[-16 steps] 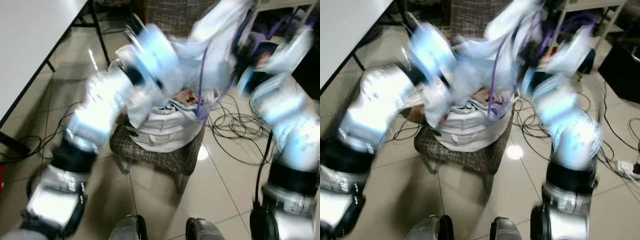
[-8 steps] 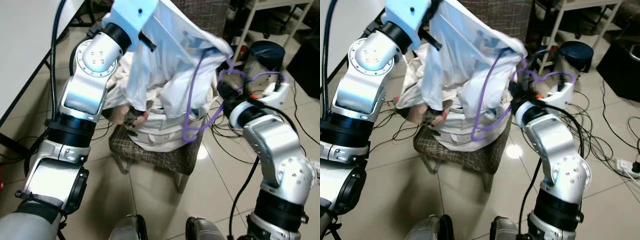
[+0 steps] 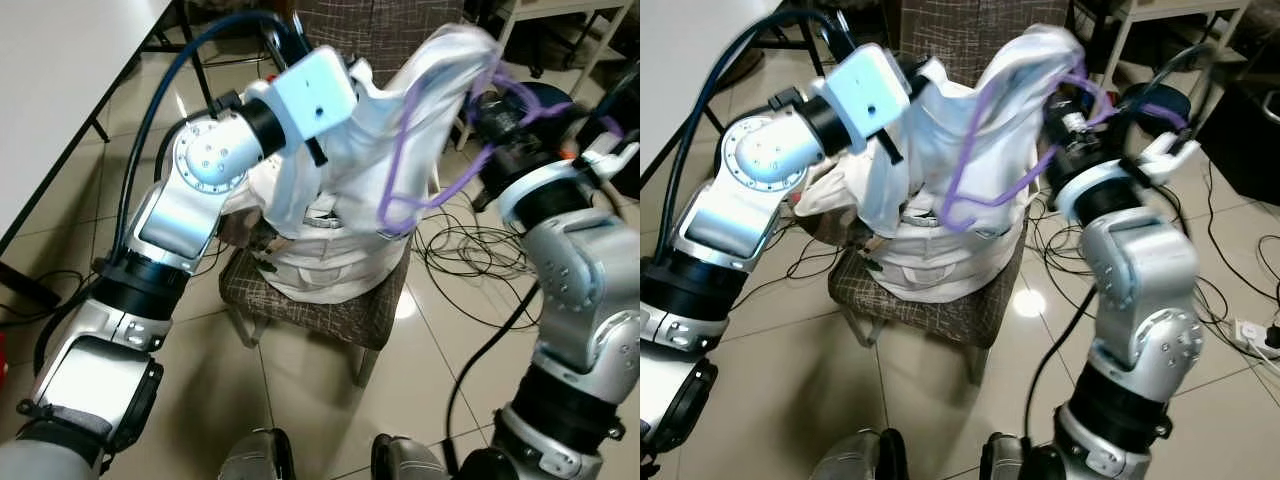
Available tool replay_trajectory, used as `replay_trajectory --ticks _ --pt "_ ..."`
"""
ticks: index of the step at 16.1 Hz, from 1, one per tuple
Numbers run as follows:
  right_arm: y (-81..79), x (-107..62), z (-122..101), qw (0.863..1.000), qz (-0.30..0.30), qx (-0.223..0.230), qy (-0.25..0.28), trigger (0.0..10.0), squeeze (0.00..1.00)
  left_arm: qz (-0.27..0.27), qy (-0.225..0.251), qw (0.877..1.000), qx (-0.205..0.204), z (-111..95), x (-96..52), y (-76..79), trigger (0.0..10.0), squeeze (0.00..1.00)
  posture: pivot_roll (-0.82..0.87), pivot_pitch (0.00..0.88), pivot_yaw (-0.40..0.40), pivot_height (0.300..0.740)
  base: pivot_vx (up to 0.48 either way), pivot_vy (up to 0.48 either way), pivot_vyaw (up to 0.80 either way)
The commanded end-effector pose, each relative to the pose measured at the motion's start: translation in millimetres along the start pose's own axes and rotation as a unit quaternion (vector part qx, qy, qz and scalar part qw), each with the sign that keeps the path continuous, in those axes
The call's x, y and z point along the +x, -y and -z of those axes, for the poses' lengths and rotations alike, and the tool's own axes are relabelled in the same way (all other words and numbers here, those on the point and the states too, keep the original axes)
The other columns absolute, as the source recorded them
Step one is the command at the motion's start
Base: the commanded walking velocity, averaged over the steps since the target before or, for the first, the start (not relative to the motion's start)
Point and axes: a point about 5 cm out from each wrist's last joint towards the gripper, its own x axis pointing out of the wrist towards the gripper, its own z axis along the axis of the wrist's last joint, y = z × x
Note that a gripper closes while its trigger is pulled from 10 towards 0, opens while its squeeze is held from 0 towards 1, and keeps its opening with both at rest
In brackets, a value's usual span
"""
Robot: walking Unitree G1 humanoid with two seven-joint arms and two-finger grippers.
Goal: Hang hanger
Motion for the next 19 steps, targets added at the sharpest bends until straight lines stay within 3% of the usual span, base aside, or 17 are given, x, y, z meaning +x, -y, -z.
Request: replay_trajectory --ticks 1,4,6,9,10,13,14,15,17,18,19 --pt "3.2 7.2 -25.9 0.995 0.043 -0.047 0.08 10.0 0.0 0.02 0.009 0.999 -0.024 -5.5 -2.3 6.4 0.0 0.0 -0.13 0.093 0.079 0.74 0.0 0.0 0.0" --pt "9.6 18.0 -47.6 0.981 0.09 -0.098 0.143 10.0 0.0 0.06 0.021 0.994 -0.085 -13.6 -4.2 22.6 0.0 0.0 -0.13 0.093 0.08 0.74 0.0 0.0 0.0" --pt "10.7 27.0 -55.8 0.978 0.099 -0.066 0.174 10.0 0.0 0.107 0.025 0.991 -0.079 -18.7 -7.8 36.7 0.0 0.0 -0.13 0.092 0.075 0.74 0.0 0.0 0.0" --pt "-0.3 41.6 -55.4 0.979 0.074 0.005 0.189 10.0 0.0 0.13 0.006 0.99 -0.045 -13.2 -11.7 52.9 0.0 0.0 -0.12 0.092 0.072 0.74 0.0 0.0 0.0" --pt "-6.2 45.8 -51.7 0.98 0.063 0.006 0.186 10.0 0.0 0.127 -0.006 0.991 -0.036 -8.6 -12.0 56.8 0.0 0.0 -0.12 0.091 0.073 0.74 0.0 0.0 0.0" --pt "-11.3 51.4 -48.0 0.979 0.069 -0.02 0.192 10.0 0.0 0.13 -0.001 0.99 -0.062 -15.0 -10.3 59.3 0.0 0.0 -0.13 0.087 0.073 0.74 0.0 0.0 0.0" --pt "-8.3 52.7 -49.4 0.974 0.086 -0.065 0.2 10.0 0.0 0.131 0.016 0.987 -0.094 -23.5 -8.9 61.0 0.0 0.0 -0.13 0.085 0.072 0.74 0.0 0.0 0.0" --pt "-7.4 53.5 -49.8 0.974 0.088 -0.057 0.203 10.0 0.0 0.139 0.023 0.985 -0.099 -27.2 -8.7 62.4 0.0 0.0 -0.13 0.085 0.072 0.74 0.0 0.0 0.0" --pt "-6.7 54.4 -50.9 0.969 0.096 -0.089 0.208 10.0 0.0 0.144 0.036 0.98 -0.13 -34.2 -7.9 64.8 0.0 0.0 -0.13 0.084 0.07 0.74 0.0 0.0 0.0" --pt "-7.3 54.8 -50.9 0.966 0.1 -0.114 0.211 10.0 0.0 0.157 0.052 0.973 -0.163 -42.0 -7.9 67.0 0.0 0.0 -0.13 0.086 0.069 0.74 0.0 0.0 0.0" --pt "-8.4 55.7 -50.1 0.965 0.1 -0.115 0.213 10.0 0.0 0.199 0.074 0.954 -0.212 -55.8 -11.3 73.8 0.0 0.0 -0.13 0.087 0.069 0.74 0.0 0.0 0.0"
